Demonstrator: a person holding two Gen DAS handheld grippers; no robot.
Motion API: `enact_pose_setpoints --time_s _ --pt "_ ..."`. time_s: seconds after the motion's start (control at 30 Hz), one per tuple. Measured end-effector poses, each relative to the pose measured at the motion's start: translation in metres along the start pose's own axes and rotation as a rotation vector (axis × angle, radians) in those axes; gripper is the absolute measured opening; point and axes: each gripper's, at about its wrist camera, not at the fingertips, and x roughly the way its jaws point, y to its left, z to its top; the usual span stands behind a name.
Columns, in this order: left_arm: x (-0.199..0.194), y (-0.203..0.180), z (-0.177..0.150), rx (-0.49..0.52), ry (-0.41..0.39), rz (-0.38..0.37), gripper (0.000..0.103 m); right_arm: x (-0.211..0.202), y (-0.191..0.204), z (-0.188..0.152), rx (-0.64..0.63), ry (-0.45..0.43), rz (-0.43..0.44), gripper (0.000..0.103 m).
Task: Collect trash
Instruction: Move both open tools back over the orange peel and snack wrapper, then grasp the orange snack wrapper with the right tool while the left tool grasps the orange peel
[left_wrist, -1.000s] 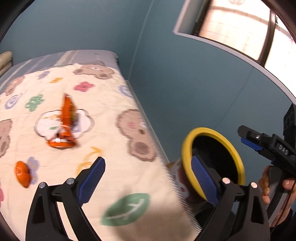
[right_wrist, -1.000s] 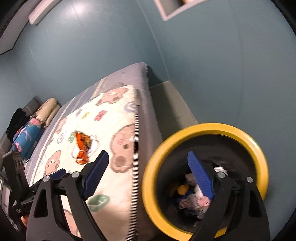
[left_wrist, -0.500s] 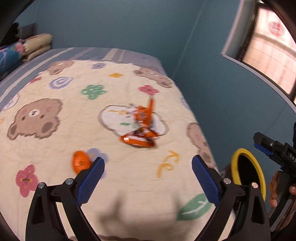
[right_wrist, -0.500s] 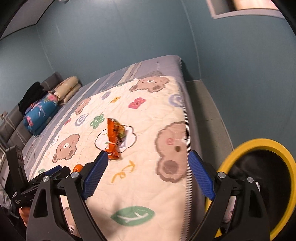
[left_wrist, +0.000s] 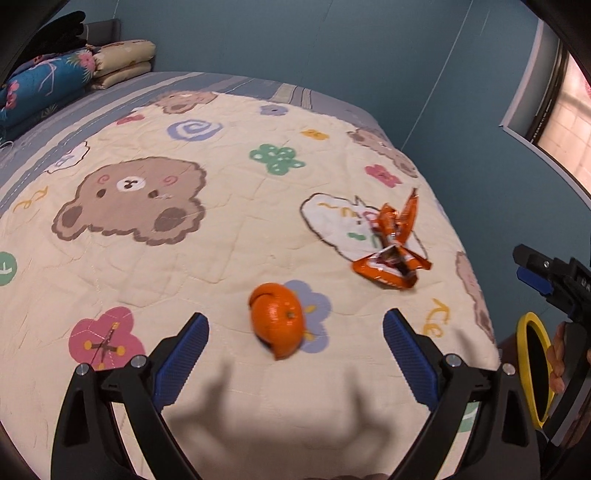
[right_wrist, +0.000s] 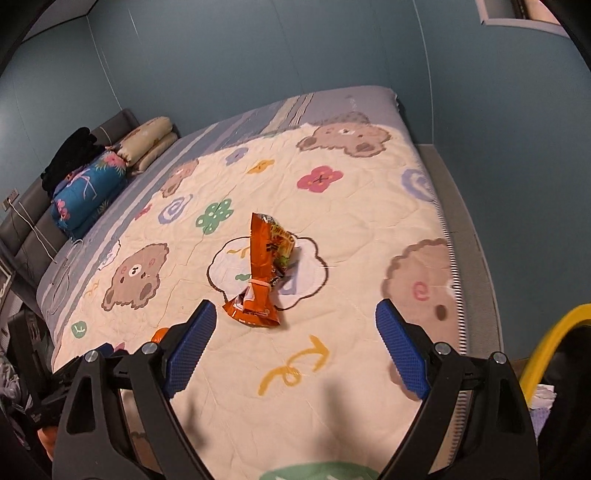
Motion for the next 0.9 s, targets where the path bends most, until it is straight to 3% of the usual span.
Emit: enact_pose_setpoints --time_s 0.7,0.9 --pt "0.063 0.022 -0.002 -0.047 0.084 -0.007 0.089 0.141 0.034 0.014 -0.039 0.137 -0.039 0.083" --pt "0.076 0.018 -0.007 -0.025 0.118 -0.028 0.068 0.168 0.044 0.017 -0.064 0.164 -0.055 0.073"
